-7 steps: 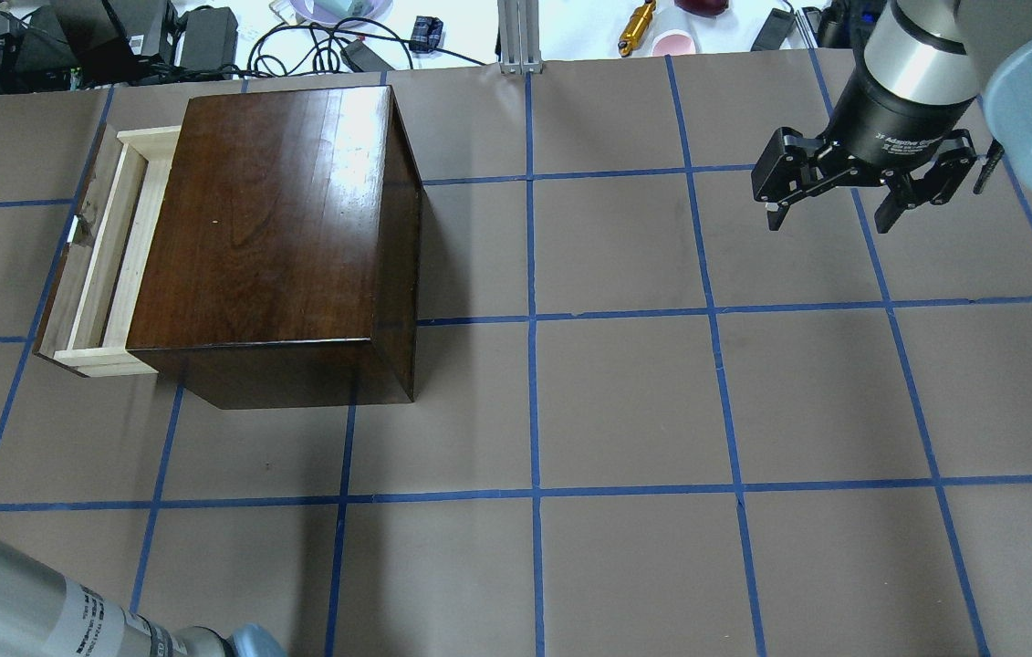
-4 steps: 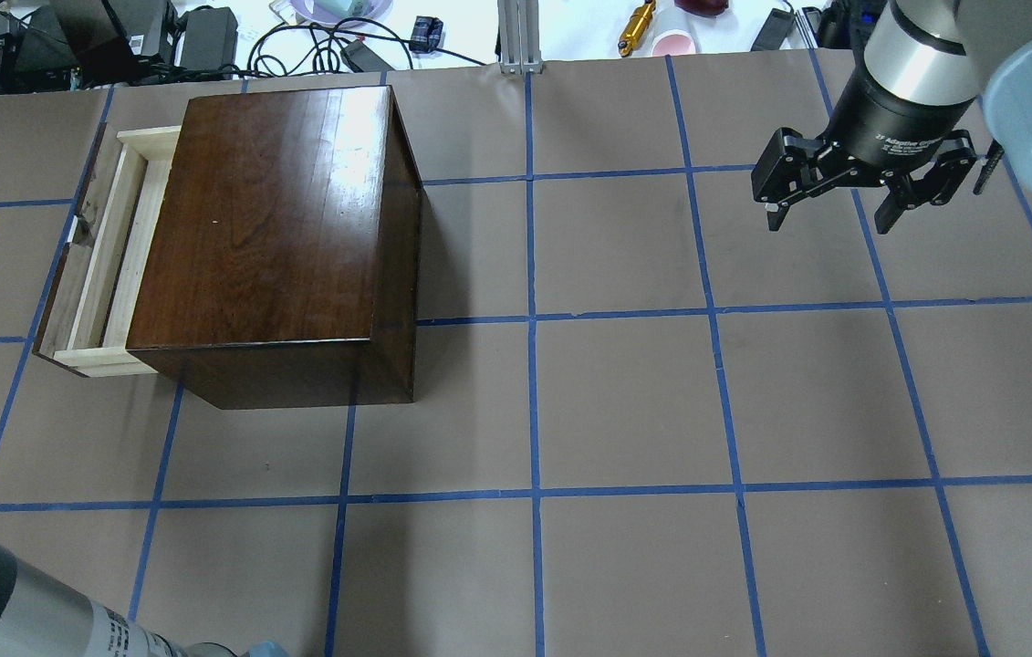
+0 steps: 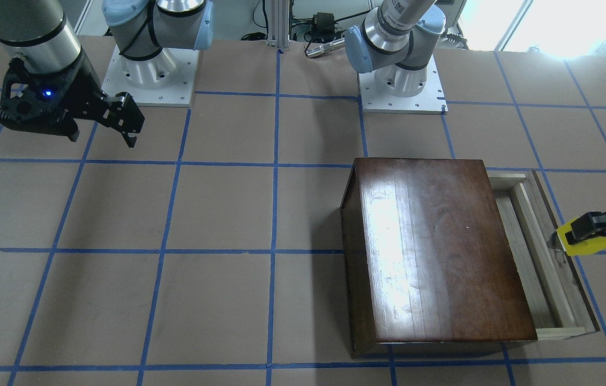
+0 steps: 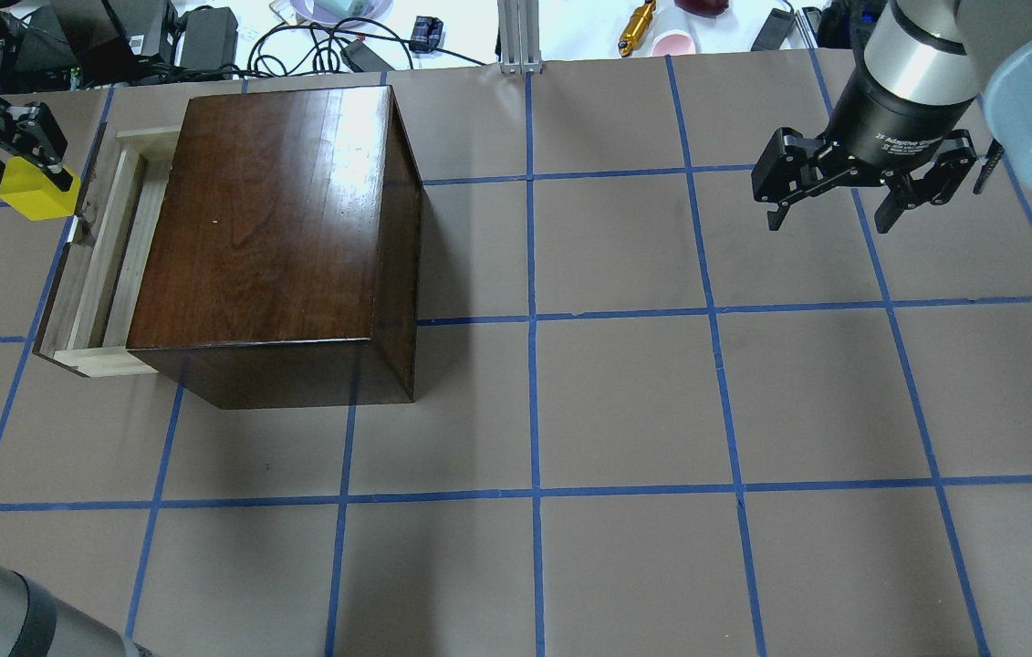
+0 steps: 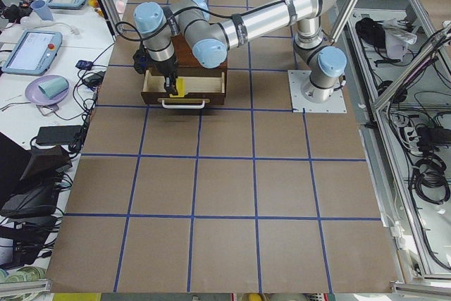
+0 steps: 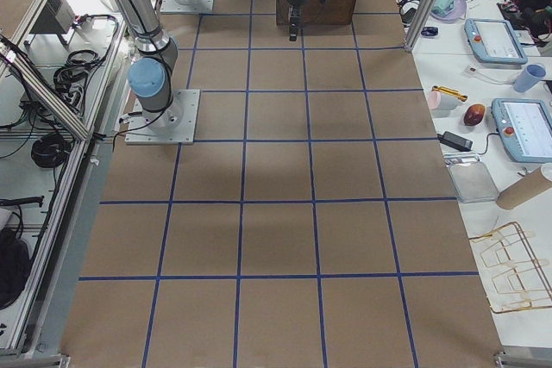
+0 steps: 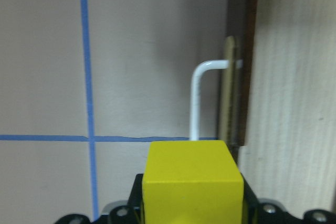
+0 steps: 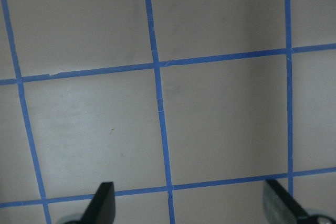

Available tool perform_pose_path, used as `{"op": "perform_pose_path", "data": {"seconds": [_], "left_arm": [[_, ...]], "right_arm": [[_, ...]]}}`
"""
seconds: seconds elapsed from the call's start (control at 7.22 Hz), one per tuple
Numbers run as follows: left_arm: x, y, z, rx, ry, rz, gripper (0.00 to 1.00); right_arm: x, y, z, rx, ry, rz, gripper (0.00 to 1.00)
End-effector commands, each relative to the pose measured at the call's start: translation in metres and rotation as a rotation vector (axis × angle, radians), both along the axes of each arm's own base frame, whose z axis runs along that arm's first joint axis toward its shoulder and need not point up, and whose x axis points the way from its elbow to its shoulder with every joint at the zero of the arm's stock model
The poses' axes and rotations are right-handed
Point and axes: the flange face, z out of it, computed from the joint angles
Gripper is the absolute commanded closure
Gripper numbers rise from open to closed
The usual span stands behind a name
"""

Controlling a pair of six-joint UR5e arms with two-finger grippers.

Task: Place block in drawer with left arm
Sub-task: 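Lift the yellow cube and carry it over the open drawer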

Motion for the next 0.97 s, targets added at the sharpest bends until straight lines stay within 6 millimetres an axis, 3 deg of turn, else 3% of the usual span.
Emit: {"op": "perform_pose_path", "data": {"seconds": [0.0,0.42,0.83], "left_arm": [[-0.039,0.004,-0.022,0.039,0.02,0.071,0.71],[-0.04,0.007,-0.048,0.064,0.059,0.104,0.71],[-0.04,0.007,-0.069,0.084,0.079,0.006,0.71]], "right_arm": [[0.0,0.0,0.0,0.0,0.0,0.0,0.0],[0.0,0.0,0.0,0.0,0.0,0.0,0.0],[0.0,0.0,0.0,0.0,0.0,0.0,0.0]]}}
